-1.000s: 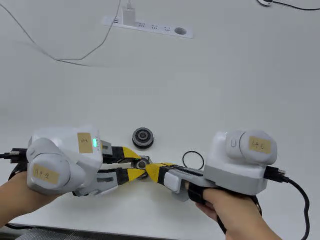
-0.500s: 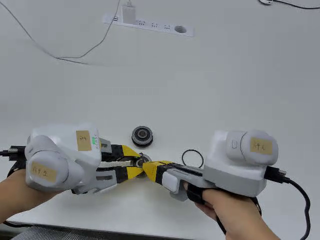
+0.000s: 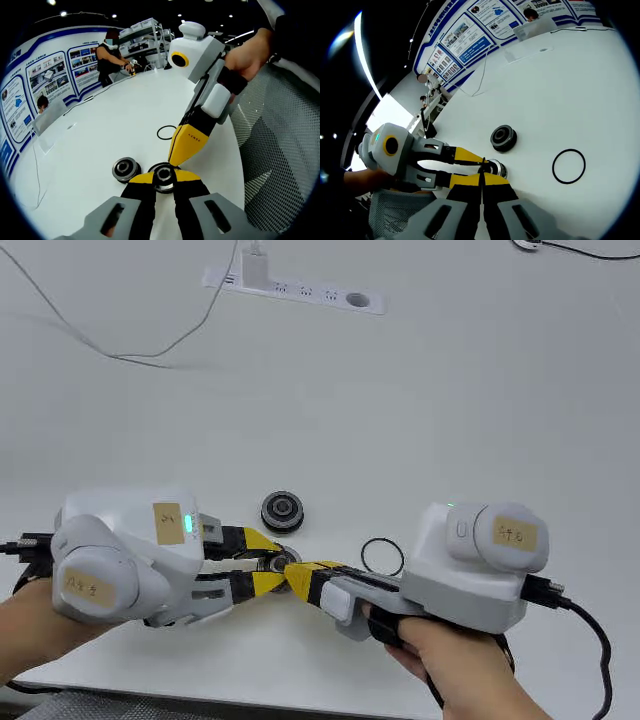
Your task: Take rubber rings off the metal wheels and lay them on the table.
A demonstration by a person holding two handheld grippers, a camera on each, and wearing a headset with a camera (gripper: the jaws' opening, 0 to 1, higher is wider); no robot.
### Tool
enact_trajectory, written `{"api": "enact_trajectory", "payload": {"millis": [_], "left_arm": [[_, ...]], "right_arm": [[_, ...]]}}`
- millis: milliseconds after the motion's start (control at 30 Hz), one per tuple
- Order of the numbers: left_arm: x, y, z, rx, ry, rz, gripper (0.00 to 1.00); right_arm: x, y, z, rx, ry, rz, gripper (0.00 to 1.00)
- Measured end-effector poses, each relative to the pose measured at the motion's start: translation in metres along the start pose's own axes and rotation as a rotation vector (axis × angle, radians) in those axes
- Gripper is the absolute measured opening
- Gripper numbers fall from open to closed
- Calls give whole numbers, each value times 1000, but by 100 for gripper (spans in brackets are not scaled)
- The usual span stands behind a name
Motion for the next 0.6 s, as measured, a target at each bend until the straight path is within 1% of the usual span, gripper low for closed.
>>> {"api": "enact_trajectory", "payload": {"millis": [67,133,267,400,467,600], "left_arm": [[0,-1,0,-1,2,-6,13],[0,-2,0,8,4,-1,12],[1,-2,0,12,8,-7,11],[7,-2,-3,28,-8,-3,11],[11,-3,-6,47,-15,5,11],[18,-3,-8,62,-23,7,14]], "right_arm": [[0,0,0,0,2,1,1],[0,0,0,-6,4,4,1],[0,-1,1,-13,4,7,1],[0,-1,0,-25,1,8,1],[-1,-1,0,-34,-5,8,1],[-2,0,-1,-42,-10,5,1]]}}
Point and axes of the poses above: the centre of the closed fingertips' face, and the gripper's own axes: x roughly backward along the fingers, z roughly to its right, y roughly out of its underside, the point moved 7 cm from there along x, roughly backward along the fingers, and after that the axes turned 5 degrees about -y, right-handed, at the moved point
